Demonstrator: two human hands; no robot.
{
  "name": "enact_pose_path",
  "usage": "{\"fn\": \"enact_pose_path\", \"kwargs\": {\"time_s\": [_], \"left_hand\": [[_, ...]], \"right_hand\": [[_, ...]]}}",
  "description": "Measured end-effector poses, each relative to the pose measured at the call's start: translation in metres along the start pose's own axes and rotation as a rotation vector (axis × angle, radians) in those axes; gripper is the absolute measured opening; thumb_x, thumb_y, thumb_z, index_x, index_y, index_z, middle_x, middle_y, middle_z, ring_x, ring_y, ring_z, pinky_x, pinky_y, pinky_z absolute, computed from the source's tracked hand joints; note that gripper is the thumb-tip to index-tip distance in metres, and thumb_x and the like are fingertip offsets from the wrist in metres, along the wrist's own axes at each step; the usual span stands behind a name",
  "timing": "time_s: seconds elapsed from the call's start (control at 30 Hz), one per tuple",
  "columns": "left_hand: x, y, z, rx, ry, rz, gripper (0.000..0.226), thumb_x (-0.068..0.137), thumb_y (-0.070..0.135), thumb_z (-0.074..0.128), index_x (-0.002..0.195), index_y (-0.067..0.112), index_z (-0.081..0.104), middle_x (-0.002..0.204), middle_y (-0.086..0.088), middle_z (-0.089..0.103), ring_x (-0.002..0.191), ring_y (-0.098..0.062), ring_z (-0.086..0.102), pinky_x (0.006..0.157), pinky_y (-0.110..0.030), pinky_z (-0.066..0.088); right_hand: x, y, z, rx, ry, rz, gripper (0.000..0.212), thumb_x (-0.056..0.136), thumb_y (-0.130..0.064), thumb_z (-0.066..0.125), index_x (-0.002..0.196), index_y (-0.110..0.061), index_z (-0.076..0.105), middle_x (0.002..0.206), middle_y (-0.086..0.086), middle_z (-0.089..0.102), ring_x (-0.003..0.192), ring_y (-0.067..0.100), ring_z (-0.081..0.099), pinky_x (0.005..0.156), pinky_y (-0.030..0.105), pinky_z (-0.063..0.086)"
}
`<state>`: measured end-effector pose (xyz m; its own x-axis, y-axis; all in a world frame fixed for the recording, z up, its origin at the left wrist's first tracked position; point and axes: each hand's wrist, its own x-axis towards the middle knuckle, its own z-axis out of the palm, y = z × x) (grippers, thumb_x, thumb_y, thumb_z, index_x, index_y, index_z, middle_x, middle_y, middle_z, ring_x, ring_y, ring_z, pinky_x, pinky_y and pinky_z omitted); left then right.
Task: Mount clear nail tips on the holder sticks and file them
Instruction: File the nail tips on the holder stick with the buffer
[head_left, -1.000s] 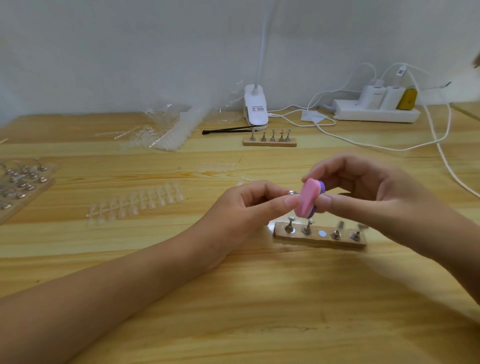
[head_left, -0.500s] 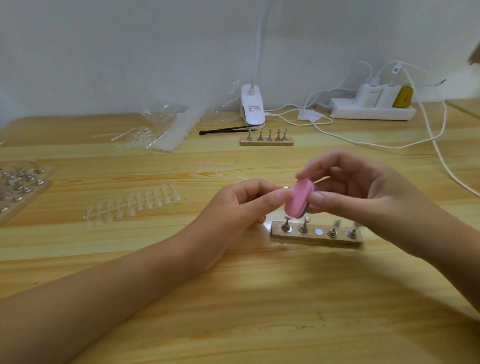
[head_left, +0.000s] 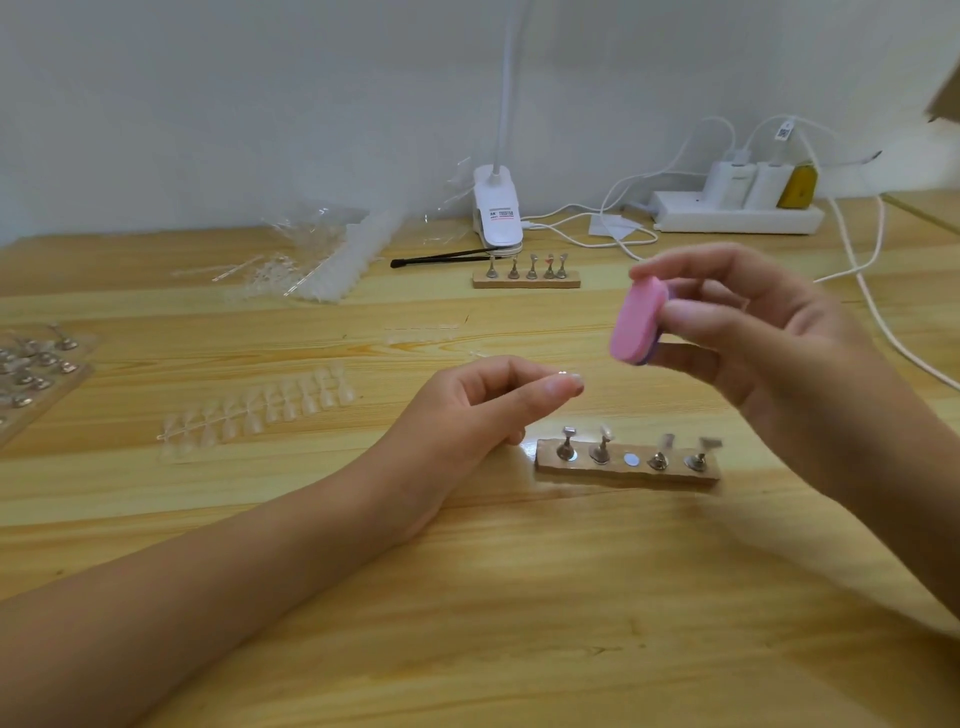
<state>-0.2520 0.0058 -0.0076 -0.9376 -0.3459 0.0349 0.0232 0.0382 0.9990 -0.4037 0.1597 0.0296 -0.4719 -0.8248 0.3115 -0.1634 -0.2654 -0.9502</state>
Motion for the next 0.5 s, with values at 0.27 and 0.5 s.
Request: {"fn": "enact_pose_path", "kwargs": {"time_s": [0.27, 0.5], "left_hand": [[-0.0004, -0.0016, 0.0006, 0.057, -0.004, 0.016, 0.022, 0.068, 0.055, 0.072, 0.072, 0.034, 0.073, 0.086, 0.000, 0.068, 0.092, -0.014, 0.064, 0.080, -0.018, 0.049], [-0.0004, -0.0008, 0.0007, 0.013, -0.008, 0.027, 0.023, 0.069, 0.054, 0.071, 0.081, 0.035, 0.077, 0.078, 0.016, 0.063, 0.067, 0.001, 0.051, 0.074, -0.019, 0.043]], "right_hand": [[0.0014, 0.0064, -0.0054, 0.012, -0.206, 0.232, 0.030, 0.080, -0.028, 0.069, 0.109, -0.024, 0.075, 0.100, -0.001, 0.073, 0.093, 0.010, 0.069, 0.073, 0.021, 0.056], [-0.0006, 0.0061, -0.0027, -0.004, -0.264, 0.255, 0.030, 0.082, -0.029, 0.074, 0.112, -0.025, 0.074, 0.105, 0.002, 0.075, 0.096, 0.013, 0.071, 0.076, 0.021, 0.056]]}}
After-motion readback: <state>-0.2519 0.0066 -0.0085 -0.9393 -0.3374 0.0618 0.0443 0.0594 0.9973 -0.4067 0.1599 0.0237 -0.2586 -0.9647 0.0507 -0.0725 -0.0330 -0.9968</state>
